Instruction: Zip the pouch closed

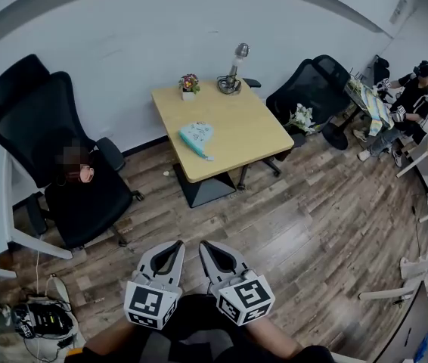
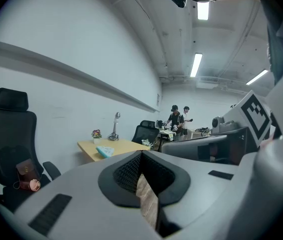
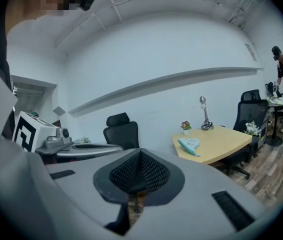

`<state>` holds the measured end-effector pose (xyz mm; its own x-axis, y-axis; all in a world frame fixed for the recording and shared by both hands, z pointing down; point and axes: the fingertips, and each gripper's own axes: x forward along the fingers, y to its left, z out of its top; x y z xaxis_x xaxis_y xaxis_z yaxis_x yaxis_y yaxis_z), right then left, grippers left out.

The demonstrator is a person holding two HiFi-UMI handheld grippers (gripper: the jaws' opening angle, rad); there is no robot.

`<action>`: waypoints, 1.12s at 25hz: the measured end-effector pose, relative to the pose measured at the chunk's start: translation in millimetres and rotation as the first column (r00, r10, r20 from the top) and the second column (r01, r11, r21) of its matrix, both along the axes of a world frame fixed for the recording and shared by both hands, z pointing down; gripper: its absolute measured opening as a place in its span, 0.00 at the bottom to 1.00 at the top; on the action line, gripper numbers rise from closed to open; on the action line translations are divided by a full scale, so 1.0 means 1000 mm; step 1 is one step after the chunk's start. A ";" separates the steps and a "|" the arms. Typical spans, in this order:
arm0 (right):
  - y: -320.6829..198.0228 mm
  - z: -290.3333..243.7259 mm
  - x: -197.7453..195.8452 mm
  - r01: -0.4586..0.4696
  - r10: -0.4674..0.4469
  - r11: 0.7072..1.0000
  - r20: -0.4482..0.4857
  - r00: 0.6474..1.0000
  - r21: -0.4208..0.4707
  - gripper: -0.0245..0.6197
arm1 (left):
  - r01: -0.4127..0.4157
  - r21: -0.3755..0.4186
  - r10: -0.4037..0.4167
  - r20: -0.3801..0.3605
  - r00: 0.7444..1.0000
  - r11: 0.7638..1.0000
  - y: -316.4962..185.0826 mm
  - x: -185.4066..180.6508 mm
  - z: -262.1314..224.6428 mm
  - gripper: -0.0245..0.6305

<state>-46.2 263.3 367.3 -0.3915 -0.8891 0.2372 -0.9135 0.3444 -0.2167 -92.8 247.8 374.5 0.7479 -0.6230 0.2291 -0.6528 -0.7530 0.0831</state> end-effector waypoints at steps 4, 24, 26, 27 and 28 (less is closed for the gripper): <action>-0.004 -0.004 -0.005 -0.017 0.017 1.000 0.003 1.000 0.010 0.06 | -0.002 0.013 0.002 -0.014 1.000 1.000 -0.003 -0.008 -0.003 0.05; -0.014 -0.013 -0.067 -0.103 0.104 0.994 -0.031 0.994 0.025 0.06 | -0.002 0.029 0.003 -0.058 0.998 1.000 -0.012 -0.093 -0.012 0.05; -0.013 -0.012 -0.073 -0.109 0.110 0.994 -0.040 0.993 0.022 0.06 | 0.001 0.025 0.001 -0.065 0.998 1.000 -0.010 -0.102 -0.011 0.05; -0.013 -0.011 -0.076 -0.112 0.113 0.993 -0.045 0.993 0.021 0.06 | 0.002 0.024 -0.001 -0.069 0.998 1.000 -0.010 -0.106 -0.010 0.05; -0.012 -0.011 -0.079 -0.114 0.115 0.993 -0.051 0.992 0.020 0.06 | 0.004 0.023 -0.003 -0.073 0.997 1.000 -0.010 -0.110 -0.009 0.05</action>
<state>-125.2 250.8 356.3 -0.2742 -0.9315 0.2389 -0.9570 0.2399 -0.1632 -202.7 238.3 365.1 0.7598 -0.6301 0.1601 -0.6483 -0.7529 0.1133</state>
